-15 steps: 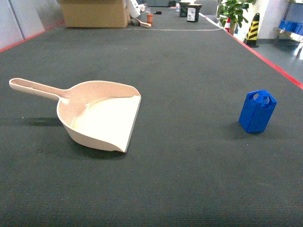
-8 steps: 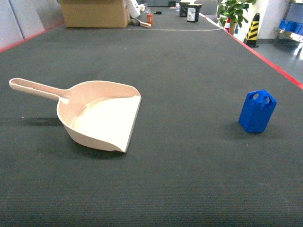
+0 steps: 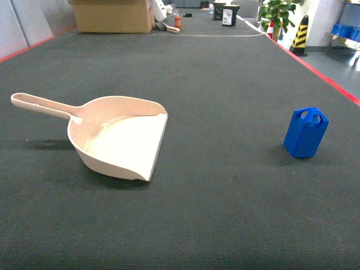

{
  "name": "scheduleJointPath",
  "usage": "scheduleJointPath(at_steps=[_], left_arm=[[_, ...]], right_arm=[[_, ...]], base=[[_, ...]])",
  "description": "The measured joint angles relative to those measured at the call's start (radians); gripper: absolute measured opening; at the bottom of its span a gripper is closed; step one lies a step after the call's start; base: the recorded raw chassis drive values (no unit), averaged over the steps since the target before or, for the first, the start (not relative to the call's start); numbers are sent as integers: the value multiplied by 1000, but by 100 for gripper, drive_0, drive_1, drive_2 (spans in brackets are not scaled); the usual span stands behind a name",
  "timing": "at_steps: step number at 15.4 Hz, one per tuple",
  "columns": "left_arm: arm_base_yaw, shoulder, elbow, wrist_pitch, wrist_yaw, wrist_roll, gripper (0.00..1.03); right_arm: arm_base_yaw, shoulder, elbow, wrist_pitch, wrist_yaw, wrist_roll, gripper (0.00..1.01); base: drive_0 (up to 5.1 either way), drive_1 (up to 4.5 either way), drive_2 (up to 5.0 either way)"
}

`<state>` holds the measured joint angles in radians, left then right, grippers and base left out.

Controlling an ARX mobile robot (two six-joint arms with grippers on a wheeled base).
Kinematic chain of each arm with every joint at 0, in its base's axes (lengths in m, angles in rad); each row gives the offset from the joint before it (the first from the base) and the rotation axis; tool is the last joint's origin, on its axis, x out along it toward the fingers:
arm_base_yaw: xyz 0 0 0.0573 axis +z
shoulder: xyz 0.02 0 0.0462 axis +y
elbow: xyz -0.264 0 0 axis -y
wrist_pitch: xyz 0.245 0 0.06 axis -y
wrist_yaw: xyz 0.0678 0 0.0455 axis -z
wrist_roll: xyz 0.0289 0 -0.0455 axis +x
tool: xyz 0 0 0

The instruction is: Place part in tray to right shelf

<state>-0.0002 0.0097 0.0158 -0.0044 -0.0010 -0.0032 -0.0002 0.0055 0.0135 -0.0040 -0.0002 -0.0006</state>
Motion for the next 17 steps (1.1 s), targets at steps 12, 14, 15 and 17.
scheduleJointPath(at_steps=[12,14,15,17], left_arm=[[0,0,0,0,0,0,98],[0,0,0,0,0,0,98],[0,0,0,0,0,0,98],[0,0,0,0,0,0,98]], right_arm=[[0,0,0,0,0,0,98],[0,0,0,0,0,0,98],[0,0,0,0,0,0,98],[0,0,0,0,0,0,98]], base=[[0,0,0],[0,0,0],[0,0,0],[0,0,0]])
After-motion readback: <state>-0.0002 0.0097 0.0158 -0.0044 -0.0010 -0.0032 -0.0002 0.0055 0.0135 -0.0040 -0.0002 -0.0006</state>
